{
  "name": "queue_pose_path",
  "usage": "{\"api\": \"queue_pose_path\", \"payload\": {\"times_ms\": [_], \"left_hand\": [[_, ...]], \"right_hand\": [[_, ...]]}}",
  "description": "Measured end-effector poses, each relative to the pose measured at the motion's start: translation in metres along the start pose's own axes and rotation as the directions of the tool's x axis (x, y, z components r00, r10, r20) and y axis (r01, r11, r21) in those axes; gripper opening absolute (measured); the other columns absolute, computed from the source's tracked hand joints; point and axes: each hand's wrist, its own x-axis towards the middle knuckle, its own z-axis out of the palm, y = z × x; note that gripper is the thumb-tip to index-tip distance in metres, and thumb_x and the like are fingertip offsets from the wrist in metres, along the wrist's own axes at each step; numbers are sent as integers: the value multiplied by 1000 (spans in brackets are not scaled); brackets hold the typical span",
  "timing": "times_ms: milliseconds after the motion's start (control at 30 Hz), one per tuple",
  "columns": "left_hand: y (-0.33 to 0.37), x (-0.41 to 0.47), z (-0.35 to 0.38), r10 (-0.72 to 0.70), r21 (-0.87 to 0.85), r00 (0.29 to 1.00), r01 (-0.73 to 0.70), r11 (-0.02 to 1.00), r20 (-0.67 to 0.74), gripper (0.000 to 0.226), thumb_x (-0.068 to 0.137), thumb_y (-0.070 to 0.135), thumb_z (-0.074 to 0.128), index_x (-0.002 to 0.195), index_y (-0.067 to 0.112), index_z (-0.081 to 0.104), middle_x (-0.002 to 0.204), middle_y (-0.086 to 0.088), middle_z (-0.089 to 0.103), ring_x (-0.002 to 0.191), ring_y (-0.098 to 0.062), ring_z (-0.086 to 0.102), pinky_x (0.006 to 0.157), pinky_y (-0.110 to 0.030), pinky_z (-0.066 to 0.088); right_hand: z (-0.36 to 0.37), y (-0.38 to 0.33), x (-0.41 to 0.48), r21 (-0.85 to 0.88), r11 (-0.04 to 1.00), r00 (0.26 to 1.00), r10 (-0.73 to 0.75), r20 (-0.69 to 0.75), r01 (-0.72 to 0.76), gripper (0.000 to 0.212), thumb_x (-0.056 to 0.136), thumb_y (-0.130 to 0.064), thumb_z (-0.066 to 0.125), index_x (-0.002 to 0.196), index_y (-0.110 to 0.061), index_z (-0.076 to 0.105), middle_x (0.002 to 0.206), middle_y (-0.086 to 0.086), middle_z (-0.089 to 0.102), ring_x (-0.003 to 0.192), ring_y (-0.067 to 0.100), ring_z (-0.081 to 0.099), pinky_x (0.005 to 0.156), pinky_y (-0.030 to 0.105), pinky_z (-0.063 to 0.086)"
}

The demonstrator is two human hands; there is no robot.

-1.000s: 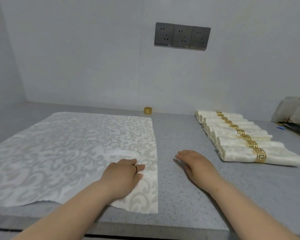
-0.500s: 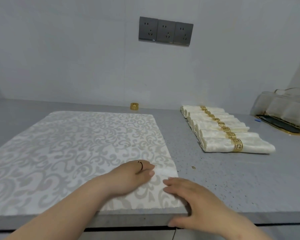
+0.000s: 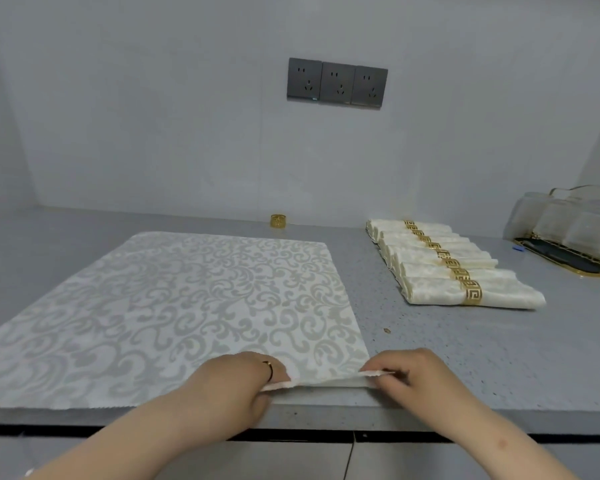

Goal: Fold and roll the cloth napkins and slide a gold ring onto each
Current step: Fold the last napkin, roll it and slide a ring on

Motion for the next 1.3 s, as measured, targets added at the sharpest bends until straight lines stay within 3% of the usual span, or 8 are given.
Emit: {"api": "queue_pose_path", "payload": {"times_ms": [167,267,400,500,667,967,1133,1300], "left_hand": [[-15,-11,-41,-138,157,980,115,981,143,21,92,29,43,107,25,57,99,10,56,95,-9,53,61,-14,32],[-31,-24,-65,-105,-34,925,126,992,364,26,85,25,55,61,32,47,63,17,47,59,1,41,53,-14,29],[-52,-30,-78,-42,-189,828,176,966,558,38,83,22,64,50,29,47,46,23,43,49,3,39,55,-11,28],[-70,-22,-83,-149,-104,840,236,966,522,39,84,18,63,60,10,33,44,19,42,46,2,39,53,-11,28],[-112,-4,-86,-379,80,883,372,925,277,28,84,22,58,63,25,40,65,12,44,67,-10,44,66,-20,38],[-173,25,-79,-518,165,842,539,826,-151,28,89,36,52,64,31,40,69,21,44,79,-8,46,100,-26,23],[-224,30,-82,-555,-252,831,530,810,-40,27,78,20,72,59,26,54,58,12,51,60,-6,49,54,-7,35],[-278,24,-83,-592,-388,798,584,713,113,30,68,9,80,48,22,62,43,14,59,49,4,54,58,-12,40]], "right_hand": [[-39,-4,-7,121,977,975,191,-115,-177,42,86,-4,57,61,-37,64,57,-26,63,56,-7,56,54,5,40],[-62,-4,-8,222,946,952,272,-141,-238,33,85,0,58,63,-24,67,60,-5,65,38,-1,50,45,9,39],[-80,5,0,332,897,910,367,-191,-292,26,84,3,57,64,-11,65,62,10,60,34,8,48,39,15,42],[-79,13,14,370,871,907,397,-144,-323,24,86,-1,56,63,1,61,54,8,52,39,8,48,39,17,41],[-71,23,51,289,889,885,418,-203,-354,21,89,-10,55,74,2,63,71,8,60,70,22,52,62,28,37],[-46,51,129,-38,878,856,454,-247,-477,36,94,-13,44,60,-5,35,57,8,37,54,19,33,52,30,20],[-35,70,177,-139,849,845,464,-264,-510,35,96,-13,39,62,-7,43,65,11,48,65,24,44,54,30,26],[-21,83,224,-161,833,834,476,-279,-529,36,95,-11,38,60,-8,43,69,11,49,73,26,43,59,31,27]]}}
